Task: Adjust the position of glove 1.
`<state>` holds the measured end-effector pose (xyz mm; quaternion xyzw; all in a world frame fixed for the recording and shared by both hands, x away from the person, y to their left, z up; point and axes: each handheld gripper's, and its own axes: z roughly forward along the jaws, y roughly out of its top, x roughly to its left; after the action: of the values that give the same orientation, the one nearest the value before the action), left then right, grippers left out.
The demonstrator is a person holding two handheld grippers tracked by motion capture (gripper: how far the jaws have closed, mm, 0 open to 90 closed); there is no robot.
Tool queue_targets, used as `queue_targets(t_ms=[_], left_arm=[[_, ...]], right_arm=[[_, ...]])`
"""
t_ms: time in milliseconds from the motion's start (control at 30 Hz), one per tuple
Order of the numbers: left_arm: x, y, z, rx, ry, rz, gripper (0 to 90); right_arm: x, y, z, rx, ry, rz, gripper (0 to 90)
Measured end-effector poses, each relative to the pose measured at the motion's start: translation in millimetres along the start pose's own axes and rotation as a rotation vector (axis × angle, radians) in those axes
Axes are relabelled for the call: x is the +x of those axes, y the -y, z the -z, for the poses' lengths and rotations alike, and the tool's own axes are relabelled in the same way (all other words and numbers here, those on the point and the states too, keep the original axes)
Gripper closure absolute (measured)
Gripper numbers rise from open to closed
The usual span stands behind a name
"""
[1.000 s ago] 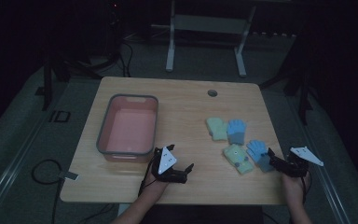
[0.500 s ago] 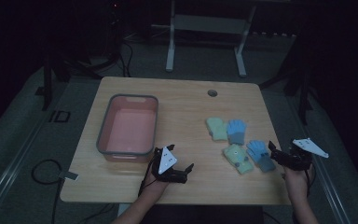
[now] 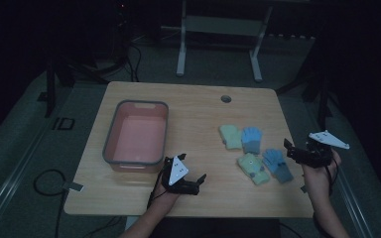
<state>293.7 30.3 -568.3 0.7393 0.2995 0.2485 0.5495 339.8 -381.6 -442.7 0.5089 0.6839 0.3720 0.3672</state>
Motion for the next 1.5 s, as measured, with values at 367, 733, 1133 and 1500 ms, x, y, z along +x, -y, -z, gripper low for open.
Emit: queue_targets(t_ms=[367, 733, 1133, 1500], left_arm=[[-1.6, -0.3, -0.3, 0.004, 0.001, -0.021, 1.3], [-1.5, -0.2, -0.2, 0.003, 0.001, -0.019, 1.3], [-1.4, -0.2, -0.2, 0.004, 0.002, -0.022, 1.3], [-1.6, -0.1, 0.1, 0.002, 0.003, -0.022, 1.4]], right_arm=[[7.9, -29.4, -0.6, -0.002, -0.071, 0.064, 18.3], [34.1, -60.8, -12.8, 0.031, -0.196, 0.185, 17.4], [60.0, -80.7, -37.2, 0.026, -0.32, 0.201, 17.5], [86.3, -75.0, -84.3, 0.154, -0.465, 0.167, 12.4]])
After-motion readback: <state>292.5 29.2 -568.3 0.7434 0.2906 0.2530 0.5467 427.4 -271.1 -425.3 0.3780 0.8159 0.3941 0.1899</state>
